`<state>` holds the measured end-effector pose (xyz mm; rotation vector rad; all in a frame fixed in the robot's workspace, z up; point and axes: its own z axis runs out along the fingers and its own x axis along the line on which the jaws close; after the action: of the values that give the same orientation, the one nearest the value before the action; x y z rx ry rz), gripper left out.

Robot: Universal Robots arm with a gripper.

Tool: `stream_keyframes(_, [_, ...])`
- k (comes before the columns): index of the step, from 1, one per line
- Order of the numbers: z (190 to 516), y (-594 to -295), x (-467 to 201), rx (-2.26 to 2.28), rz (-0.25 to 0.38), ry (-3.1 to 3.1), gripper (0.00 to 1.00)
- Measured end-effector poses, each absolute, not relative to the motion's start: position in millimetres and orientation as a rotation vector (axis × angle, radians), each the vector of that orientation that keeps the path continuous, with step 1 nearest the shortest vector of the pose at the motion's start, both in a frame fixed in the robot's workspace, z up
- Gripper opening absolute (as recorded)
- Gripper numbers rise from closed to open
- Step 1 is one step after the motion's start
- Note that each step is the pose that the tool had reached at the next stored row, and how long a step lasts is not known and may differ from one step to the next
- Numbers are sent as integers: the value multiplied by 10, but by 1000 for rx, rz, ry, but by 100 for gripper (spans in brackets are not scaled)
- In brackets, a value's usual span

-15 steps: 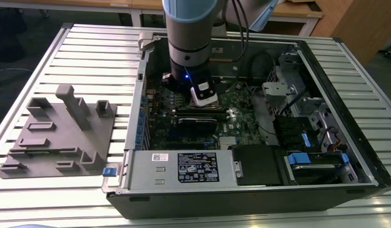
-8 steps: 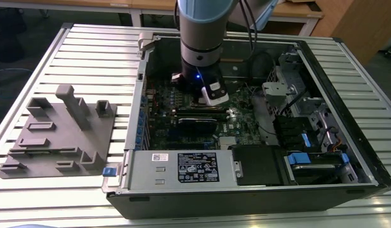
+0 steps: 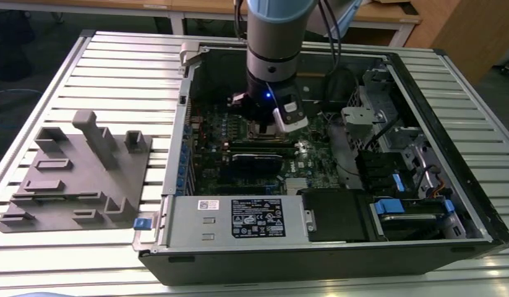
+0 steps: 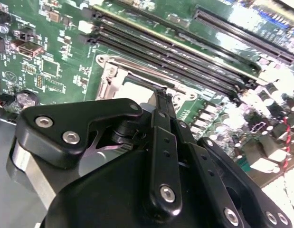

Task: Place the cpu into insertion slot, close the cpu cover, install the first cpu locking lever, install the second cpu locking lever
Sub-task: 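Install the second cpu locking lever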

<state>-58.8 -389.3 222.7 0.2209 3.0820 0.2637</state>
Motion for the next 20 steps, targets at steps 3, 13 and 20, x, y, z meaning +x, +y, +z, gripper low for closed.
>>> stream_keyframes(3, [2225, -3816, -562, 220, 232, 3083, 11])
stream_keyframes(13, [2217, -3554, -472, 218, 150, 3085, 11])
stream_keyframes(20, [2215, -3520, -462, 217, 109, 3085, 11])
